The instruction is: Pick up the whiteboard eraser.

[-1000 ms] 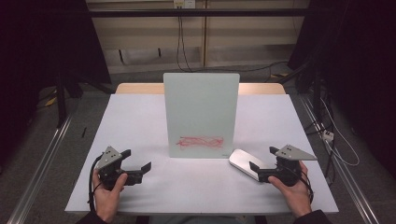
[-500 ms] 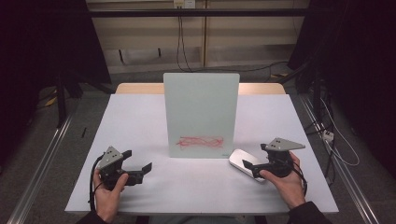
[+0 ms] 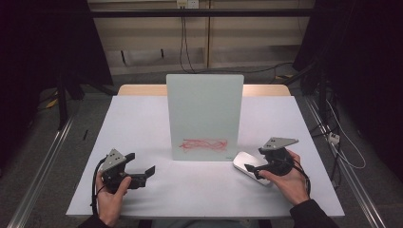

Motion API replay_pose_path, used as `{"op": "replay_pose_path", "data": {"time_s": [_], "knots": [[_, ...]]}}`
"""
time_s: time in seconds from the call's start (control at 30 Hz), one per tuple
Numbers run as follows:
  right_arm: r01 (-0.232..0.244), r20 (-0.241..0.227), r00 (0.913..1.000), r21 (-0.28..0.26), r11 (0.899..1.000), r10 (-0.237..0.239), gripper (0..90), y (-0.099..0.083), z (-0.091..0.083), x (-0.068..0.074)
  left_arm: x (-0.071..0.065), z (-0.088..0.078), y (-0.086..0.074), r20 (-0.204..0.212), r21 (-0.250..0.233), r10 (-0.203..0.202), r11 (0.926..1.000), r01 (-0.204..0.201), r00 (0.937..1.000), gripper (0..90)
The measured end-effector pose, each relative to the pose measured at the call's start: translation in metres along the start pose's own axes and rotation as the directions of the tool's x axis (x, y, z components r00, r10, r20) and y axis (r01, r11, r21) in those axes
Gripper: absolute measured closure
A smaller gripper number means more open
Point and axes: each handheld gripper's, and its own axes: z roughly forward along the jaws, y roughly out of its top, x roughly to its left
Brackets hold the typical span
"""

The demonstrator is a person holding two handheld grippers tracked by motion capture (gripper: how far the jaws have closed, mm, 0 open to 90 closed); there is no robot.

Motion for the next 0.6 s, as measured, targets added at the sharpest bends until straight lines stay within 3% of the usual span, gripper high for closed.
{"op": "replay_pose_path", "data": {"time_s": [0.1, 0.27, 0.6], "knots": [[0.024, 0.01, 0.9997, 0.053, 0.998, -0.025, 21.2, 0.002, 0.003, -0.001, 0.0, 0.0, 0.0, 0.001, 0.0, 0.0, 1.0, 0.0, 1.0, 4.0], [0.017, -0.022, 0.9996, 0.098, 0.995, -0.015, 22.2, -0.002, 0.009, -0.005, 0.0, 0.0, 0.0, 0.004, 0.002, 0.002, 1.0, -0.002, 1.0, 4.0], [0.048, -0.044, 0.9982, 0.139, 0.989, -0.042, 26.6, -0.003, 0.017, -0.003, 0.0, 0.001, 0.0, 0.01, 0.001, 0.01, 0.9999, -0.01, 0.9999, 4.0]]}}
